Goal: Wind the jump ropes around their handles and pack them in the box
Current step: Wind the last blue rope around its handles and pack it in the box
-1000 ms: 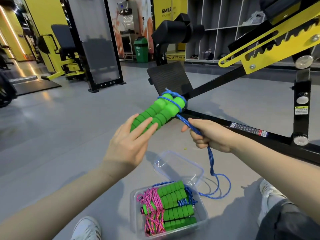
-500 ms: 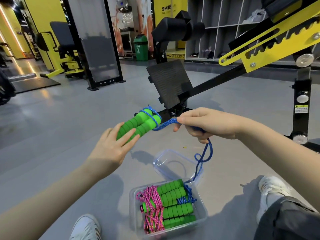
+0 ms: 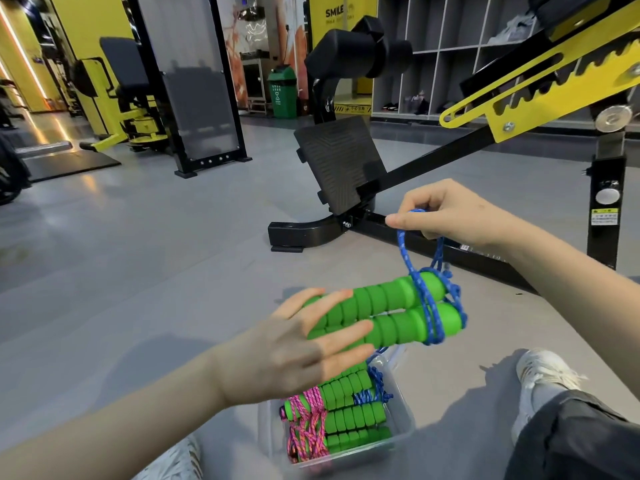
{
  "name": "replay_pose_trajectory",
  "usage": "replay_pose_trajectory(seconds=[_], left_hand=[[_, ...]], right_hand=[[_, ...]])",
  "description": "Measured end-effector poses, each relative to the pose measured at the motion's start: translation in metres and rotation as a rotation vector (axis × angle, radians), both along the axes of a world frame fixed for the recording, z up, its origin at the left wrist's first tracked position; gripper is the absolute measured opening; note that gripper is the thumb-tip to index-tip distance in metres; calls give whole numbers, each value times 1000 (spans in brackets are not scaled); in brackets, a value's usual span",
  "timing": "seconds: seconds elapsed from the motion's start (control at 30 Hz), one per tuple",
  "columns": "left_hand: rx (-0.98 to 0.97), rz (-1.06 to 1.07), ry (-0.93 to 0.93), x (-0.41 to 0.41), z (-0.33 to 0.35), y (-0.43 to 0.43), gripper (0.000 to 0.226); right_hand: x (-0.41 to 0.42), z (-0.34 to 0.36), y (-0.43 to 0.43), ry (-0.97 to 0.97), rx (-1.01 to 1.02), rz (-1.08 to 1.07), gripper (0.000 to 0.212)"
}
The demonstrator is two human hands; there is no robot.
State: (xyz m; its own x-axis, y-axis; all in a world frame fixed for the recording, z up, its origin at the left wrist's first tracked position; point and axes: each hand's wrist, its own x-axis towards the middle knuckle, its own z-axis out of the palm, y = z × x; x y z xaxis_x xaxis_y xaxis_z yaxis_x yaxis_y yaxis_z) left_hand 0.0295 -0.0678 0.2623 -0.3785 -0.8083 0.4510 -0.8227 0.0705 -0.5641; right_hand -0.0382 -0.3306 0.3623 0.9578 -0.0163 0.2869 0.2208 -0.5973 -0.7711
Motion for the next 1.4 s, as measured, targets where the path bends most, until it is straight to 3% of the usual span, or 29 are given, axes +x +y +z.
replay_pose_trajectory(seconds=[0.17,0.27,0.33,0.43,0.67,0.83,1.0,1.17,1.4], left_hand=[[-128,-46,87,-19,23,-9,32],[-223,2,126,-13,26,-13,32],[-312,86,146,-3,26,-14,38],[-399,228,120,17,25,-11,44],[-414,391,177,61,21,6,43],[-388,475,138,79,17,6,38],[-279,563,71,92,12,9,39],[-49,540,-69,89,-1,19,46],[101,250,-203,42,-5,10,42]], right_hand=[[13,-26,-22,143,238,-39,36],[22,-50,-29,315,352,-9,30],[22,-61,-18,298,432,34,25],[21,-60,2,381,568,50,43],[13,-37,10,415,386,52,34],[3,-11,12,438,39,62,29],[-12,15,24,530,-143,197,21],[-22,40,22,275,-268,103,24],[-16,32,5,12,-230,-42,27]])
